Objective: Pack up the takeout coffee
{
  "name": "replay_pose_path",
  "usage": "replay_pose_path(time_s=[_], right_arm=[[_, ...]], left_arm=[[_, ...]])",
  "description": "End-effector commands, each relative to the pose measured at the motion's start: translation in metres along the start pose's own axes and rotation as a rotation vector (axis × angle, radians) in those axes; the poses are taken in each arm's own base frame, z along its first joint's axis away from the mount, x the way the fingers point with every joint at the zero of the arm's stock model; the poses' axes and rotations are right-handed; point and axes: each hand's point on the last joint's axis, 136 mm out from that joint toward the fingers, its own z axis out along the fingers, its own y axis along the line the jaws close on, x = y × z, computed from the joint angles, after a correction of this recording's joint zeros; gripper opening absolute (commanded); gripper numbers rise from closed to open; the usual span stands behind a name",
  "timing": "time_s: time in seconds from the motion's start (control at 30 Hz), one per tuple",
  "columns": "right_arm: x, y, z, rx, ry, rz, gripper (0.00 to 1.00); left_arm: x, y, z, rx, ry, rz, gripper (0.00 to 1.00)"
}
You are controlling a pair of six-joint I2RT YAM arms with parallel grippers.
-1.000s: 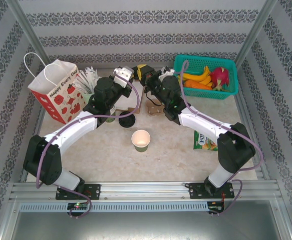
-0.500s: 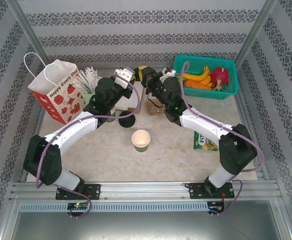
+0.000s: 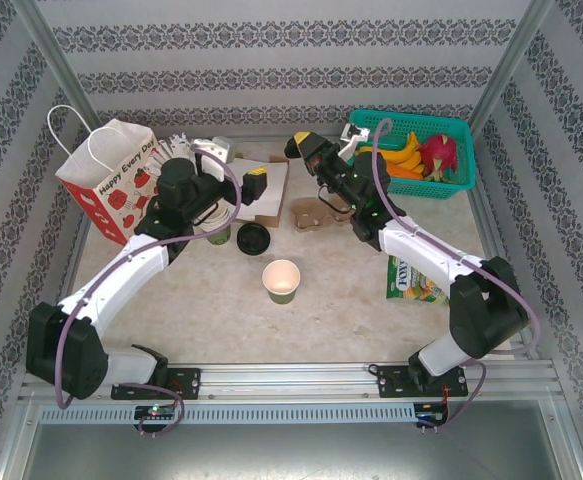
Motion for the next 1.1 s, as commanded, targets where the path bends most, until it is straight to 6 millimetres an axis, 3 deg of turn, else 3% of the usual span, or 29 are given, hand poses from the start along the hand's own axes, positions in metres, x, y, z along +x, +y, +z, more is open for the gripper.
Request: replay_pose_path(time_s=[0.0, 0.1, 0.27, 0.6, 0.83, 1.07], right_arm=[[0.013, 0.018, -0.015, -0.11, 0.186, -0.225, 0.0], [0.016, 0.016, -0.03, -0.093, 0.287, -0.383, 0.0], [0.056, 0.029, -0.057, -0.201, 0.554, -0.603, 0.0], [0.098, 0.063, -0.095, -0.465, 0.765, -0.698, 0.0], [0.12, 0.077, -0.112, -0.581, 0.853, -0.735, 0.0], [0.136, 0.093, -0.12, -0.68, 0.913, -0.726, 0.0]], left_arm=[[0.003, -0.002, -0.011, 0.059, 0.03, -0.139, 0.99], [-0.003, 0.002, -0.018, 0.082, 0.044, -0.216, 0.99], [-0.013, -0.015, -0.024, 0.226, 0.072, -0.23, 0.99], [-0.037, -0.053, -0.034, 0.491, 0.074, -0.197, 0.96], [-0.037, -0.075, -0.043, 0.669, 0.152, -0.153, 0.86], [-0.032, -0.098, -0.068, 0.86, 0.213, -0.054, 0.77]])
